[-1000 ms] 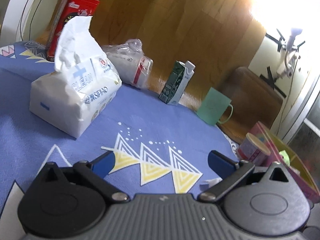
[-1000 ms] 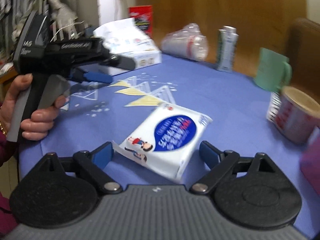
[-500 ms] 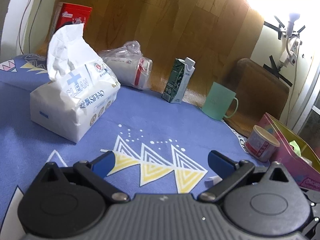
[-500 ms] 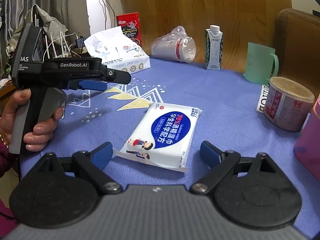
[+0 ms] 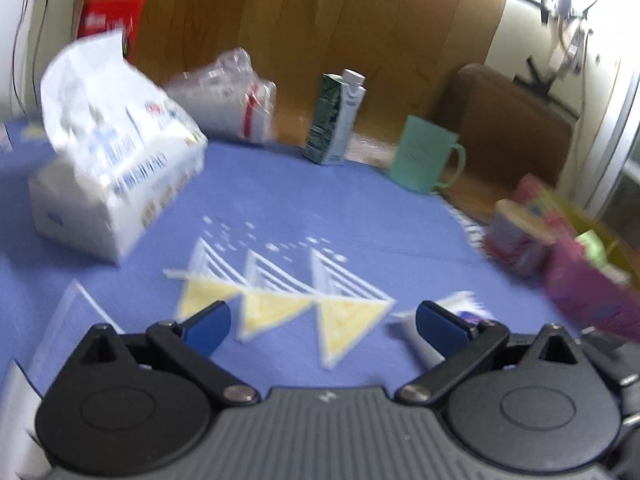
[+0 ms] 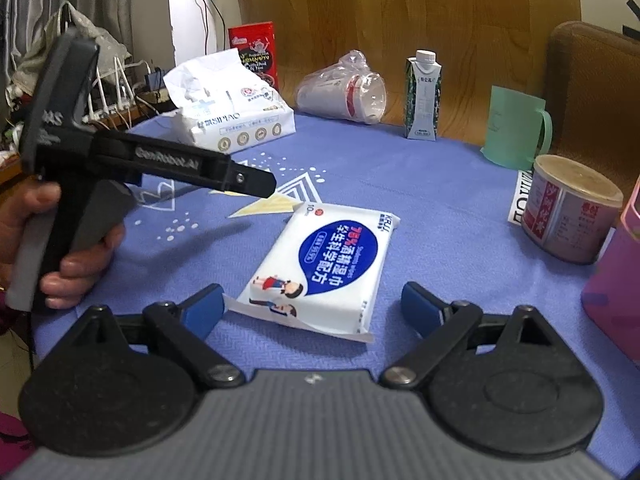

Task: Organize soft objects
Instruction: 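Close the left tool on the wet-wipe packet and lift it, then carry the wet-wipe packet into the pink tin and open the left tool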

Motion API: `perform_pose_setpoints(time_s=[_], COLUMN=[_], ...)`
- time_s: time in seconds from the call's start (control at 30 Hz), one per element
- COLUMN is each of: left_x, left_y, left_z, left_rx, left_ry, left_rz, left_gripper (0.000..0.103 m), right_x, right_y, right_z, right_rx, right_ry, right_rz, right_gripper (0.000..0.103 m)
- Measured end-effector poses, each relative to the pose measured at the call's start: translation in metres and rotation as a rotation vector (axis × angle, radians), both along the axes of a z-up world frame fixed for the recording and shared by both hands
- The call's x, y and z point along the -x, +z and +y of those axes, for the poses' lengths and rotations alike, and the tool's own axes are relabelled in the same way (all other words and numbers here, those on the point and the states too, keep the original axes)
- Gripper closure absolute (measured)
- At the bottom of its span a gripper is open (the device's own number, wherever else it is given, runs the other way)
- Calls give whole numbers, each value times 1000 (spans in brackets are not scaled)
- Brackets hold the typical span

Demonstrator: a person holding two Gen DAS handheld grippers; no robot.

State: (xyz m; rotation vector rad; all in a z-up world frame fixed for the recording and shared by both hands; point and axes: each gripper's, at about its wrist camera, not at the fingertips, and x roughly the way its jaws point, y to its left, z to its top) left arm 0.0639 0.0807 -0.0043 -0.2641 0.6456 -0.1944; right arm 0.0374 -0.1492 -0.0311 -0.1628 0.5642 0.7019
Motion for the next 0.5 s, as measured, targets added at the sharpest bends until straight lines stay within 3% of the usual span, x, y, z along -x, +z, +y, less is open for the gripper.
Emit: perform_pose_setpoints(time_s=[0.1, 0.17, 0.33, 0.43, 0.5], left_x=[5, 7, 6, 8, 7], left_y=[4, 6, 1, -1, -3], left_z=[-6, -16, -49, -70, -79], left_rx=[92, 108, 57, -21, -42], left_ry=[-62, -102, -179, -202, -229], left_rz=[31, 41, 79, 54, 39], left_gripper=[1, 1, 5, 12, 17], right_x=[5, 6, 6, 5, 6], right_y=[-1, -1, -2, -2, -1], right_z=[4, 4, 3, 7, 7], right_rx=[25, 32, 23, 30, 21], right_ry=[16, 18, 1, -9, 1], right_rz=[-13, -17, -14, -21, -32], right_gripper=[5, 5, 5, 6, 22])
